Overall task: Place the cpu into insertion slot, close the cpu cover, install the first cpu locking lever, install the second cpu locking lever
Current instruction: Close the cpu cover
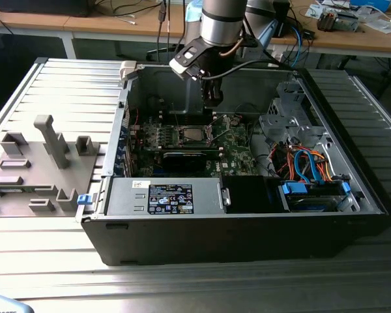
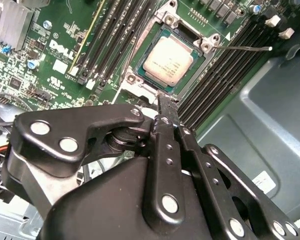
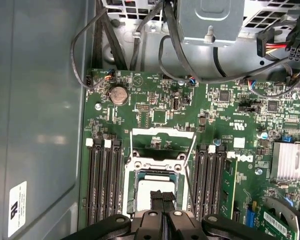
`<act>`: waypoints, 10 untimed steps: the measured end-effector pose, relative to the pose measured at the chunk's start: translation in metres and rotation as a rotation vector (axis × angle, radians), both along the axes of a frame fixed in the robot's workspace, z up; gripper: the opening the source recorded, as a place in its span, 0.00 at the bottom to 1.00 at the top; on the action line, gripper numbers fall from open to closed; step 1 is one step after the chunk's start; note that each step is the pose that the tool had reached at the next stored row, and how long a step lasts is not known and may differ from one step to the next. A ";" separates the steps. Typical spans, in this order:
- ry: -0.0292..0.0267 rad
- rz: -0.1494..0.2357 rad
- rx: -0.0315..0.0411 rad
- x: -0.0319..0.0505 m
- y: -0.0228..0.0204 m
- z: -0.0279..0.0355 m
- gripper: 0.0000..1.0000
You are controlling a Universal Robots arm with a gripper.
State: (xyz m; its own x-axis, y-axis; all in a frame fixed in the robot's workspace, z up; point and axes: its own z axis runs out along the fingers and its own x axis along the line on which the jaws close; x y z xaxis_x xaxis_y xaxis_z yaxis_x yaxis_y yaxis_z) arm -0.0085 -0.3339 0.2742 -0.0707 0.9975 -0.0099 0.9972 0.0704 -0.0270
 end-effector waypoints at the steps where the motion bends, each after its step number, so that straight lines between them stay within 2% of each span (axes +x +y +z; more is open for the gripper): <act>1: 0.0000 0.000 0.0000 0.0006 0.0000 0.0000 0.11; 10: 0.0000 0.000 0.0000 0.0097 0.0000 0.0000 0.11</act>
State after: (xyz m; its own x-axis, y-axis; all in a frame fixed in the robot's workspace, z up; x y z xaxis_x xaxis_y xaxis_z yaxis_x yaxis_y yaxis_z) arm 0.0012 -0.3339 0.2742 -0.0707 0.9974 -0.0099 0.9972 0.0704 -0.0270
